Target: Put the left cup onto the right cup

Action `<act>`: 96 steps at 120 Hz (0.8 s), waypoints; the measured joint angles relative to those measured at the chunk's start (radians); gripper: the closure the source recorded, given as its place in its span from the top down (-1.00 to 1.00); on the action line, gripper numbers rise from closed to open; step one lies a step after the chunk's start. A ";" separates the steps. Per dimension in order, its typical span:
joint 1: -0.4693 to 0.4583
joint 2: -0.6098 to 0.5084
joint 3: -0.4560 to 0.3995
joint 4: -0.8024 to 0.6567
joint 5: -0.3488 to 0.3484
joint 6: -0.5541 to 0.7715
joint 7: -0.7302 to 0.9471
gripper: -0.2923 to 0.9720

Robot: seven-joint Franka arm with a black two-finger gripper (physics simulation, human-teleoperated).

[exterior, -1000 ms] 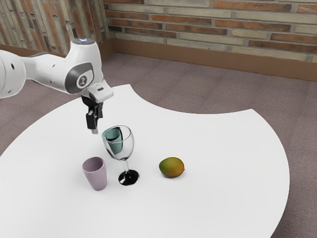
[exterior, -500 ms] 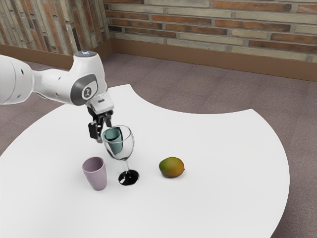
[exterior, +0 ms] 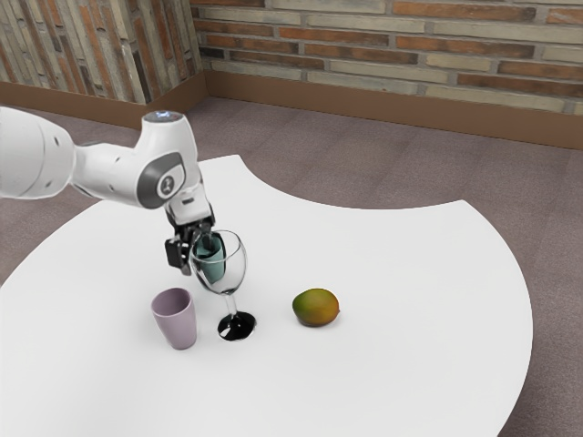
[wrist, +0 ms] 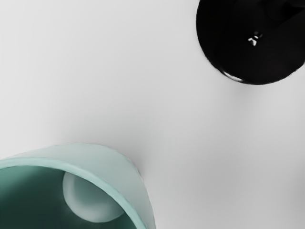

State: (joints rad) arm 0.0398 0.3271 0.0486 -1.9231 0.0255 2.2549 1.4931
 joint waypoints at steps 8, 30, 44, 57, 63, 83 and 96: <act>0.000 0.015 0.001 0.000 -0.007 0.007 0.008 0.44; 0.000 0.035 0.005 0.001 -0.020 0.029 0.028 0.19; 0.000 0.035 0.010 0.001 -0.034 0.037 0.038 -0.10; 0.000 0.032 0.018 0.001 -0.051 0.041 0.045 -0.37; 0.000 0.031 0.018 0.001 -0.056 0.041 0.048 -0.45; 0.000 0.032 0.022 0.001 -0.066 0.041 0.051 -0.61; 0.000 0.032 0.026 0.001 -0.068 0.042 0.051 -0.66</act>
State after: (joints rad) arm 0.0399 0.3590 0.0745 -1.9224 -0.0426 2.2967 1.5437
